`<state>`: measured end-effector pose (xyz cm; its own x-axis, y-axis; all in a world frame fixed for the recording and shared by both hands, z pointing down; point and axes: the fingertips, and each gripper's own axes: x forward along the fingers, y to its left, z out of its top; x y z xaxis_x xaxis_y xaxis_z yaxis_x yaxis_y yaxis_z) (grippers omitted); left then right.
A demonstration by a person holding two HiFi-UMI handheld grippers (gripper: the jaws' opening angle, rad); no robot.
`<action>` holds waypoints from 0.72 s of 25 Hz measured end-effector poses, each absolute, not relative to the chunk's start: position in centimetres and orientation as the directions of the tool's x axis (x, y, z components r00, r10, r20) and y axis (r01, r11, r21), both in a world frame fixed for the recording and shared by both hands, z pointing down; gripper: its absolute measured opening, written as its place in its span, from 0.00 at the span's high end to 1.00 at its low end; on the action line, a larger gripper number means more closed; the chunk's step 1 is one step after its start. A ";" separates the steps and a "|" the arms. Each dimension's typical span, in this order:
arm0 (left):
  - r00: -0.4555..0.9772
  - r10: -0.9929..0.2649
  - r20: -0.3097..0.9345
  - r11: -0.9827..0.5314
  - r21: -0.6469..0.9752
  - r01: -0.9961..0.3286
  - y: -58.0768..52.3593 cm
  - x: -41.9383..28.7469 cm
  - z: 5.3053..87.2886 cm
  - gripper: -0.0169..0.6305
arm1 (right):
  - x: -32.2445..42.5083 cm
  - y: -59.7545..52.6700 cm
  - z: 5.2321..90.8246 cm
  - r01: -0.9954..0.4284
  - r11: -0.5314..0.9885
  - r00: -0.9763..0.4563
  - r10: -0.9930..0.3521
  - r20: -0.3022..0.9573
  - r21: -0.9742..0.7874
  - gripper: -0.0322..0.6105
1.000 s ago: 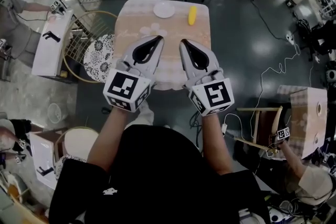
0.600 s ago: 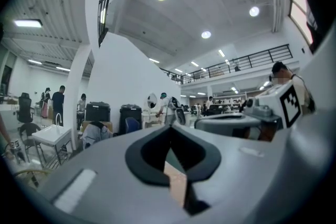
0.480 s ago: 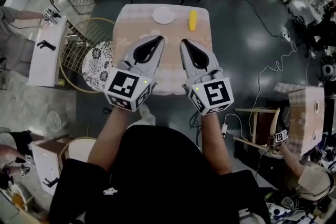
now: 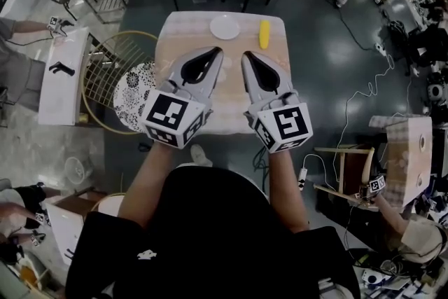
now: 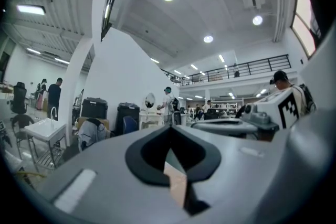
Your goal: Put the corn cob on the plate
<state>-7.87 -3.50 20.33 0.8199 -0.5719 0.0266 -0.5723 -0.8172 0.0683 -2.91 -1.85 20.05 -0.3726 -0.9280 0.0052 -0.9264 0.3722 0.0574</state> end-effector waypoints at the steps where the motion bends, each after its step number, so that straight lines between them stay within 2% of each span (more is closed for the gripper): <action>1: 0.822 -0.569 0.027 -0.819 0.066 -0.570 -3.7 -8.0 20.4 0.97 | -3.0 -2.1 20.0 -0.928 0.368 -0.368 -0.930 0.004 0.057 0.95; 18: 0.843 -0.538 0.013 -0.836 0.116 -0.536 -6.7 -9.3 21.9 0.97 | -2.8 -4.8 21.4 -0.956 0.288 -0.286 -0.958 0.038 0.065 0.95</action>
<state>-9.34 -6.74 21.93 0.8427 -0.5382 0.0131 -0.5359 -0.8363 0.1159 -2.77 -4.75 21.38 -0.2857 -0.9576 0.0377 -0.9555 0.2876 0.0653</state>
